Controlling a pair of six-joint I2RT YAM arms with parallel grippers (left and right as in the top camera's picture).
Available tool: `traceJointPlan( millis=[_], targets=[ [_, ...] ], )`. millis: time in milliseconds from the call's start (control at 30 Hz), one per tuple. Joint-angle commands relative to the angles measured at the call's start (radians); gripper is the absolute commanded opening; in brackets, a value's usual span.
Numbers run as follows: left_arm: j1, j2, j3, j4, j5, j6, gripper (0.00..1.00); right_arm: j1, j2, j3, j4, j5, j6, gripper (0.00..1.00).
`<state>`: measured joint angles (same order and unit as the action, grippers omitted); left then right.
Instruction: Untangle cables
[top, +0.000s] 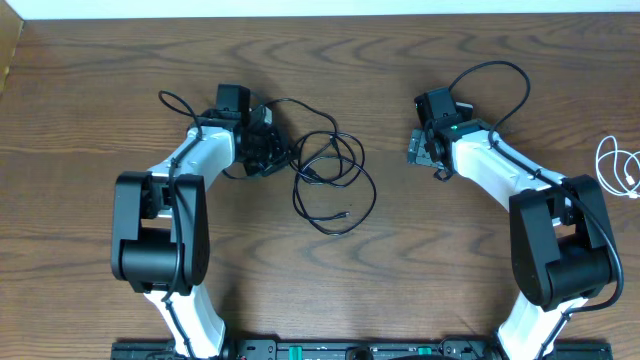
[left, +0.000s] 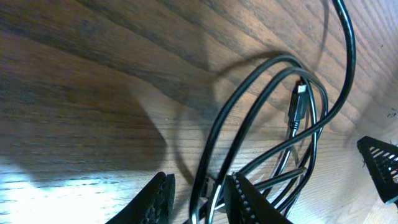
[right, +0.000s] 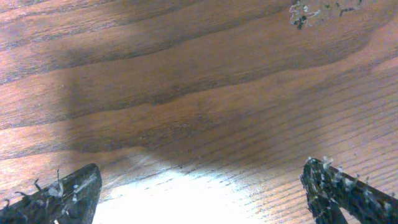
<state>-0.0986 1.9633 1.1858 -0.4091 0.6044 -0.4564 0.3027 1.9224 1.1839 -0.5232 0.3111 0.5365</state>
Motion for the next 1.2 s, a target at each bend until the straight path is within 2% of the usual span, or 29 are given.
traceJointPlan(
  millis=[0,167,233,433,600,967,1167],
  targets=[
    [-0.027,0.013,-0.004,0.001,0.016,-0.018,0.28,0.01,0.008,0.012,0.0,0.019,-0.011,0.99],
    [-0.044,0.013,-0.004,0.008,0.016,-0.021,0.11,0.01,0.008,0.012,0.0,0.019,-0.011,0.99],
    [-0.037,0.013,-0.004,0.008,0.016,-0.021,0.08,0.01,0.008,0.012,0.0,0.019,-0.011,0.99],
    [-0.005,0.007,-0.004,0.003,0.032,-0.014,0.07,0.01,0.008,0.012,0.0,0.019,-0.011,0.99],
    [0.025,-0.01,-0.003,0.027,0.171,0.097,0.08,0.01,0.008,0.012,0.0,0.019,-0.011,0.99],
    [0.095,-0.054,-0.002,0.034,0.346,0.265,0.08,0.01,0.008,0.012,0.0,0.019,-0.011,0.99],
    [0.134,-0.063,-0.002,0.052,0.649,0.437,0.08,0.01,0.008,0.012,0.0,0.019,-0.011,0.99]
  ],
)
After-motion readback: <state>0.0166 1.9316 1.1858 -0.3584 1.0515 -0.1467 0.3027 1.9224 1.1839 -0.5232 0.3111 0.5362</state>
